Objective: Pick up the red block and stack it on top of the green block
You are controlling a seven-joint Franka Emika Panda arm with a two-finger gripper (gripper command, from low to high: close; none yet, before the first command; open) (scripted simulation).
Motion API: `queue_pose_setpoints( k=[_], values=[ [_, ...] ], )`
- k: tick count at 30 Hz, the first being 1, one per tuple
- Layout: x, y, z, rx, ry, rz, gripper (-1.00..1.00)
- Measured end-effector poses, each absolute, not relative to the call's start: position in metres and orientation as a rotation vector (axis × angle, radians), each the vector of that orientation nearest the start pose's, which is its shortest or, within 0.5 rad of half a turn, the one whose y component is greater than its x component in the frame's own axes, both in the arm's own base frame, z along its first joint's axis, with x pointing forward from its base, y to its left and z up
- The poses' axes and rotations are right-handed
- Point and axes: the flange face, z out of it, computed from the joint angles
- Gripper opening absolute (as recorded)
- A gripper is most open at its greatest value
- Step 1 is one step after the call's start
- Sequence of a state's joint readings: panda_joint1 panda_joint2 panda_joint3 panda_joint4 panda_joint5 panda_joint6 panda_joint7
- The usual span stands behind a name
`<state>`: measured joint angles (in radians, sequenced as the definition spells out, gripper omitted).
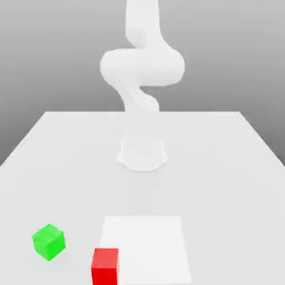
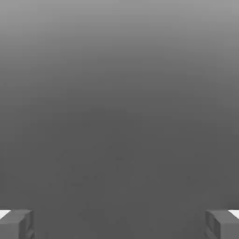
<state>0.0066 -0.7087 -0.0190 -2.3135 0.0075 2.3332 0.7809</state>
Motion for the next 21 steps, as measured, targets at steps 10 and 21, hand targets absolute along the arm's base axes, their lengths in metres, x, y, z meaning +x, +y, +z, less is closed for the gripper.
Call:
queue_pose_setpoints(
  k=[10,21],
  values=[
    [0.478,-0.033,0.503,-2.663,1.115,-0.579,0.0],
    [0.497,-0.064,0.295,-2.827,1.199,-0.176,0.0]
  ],
)
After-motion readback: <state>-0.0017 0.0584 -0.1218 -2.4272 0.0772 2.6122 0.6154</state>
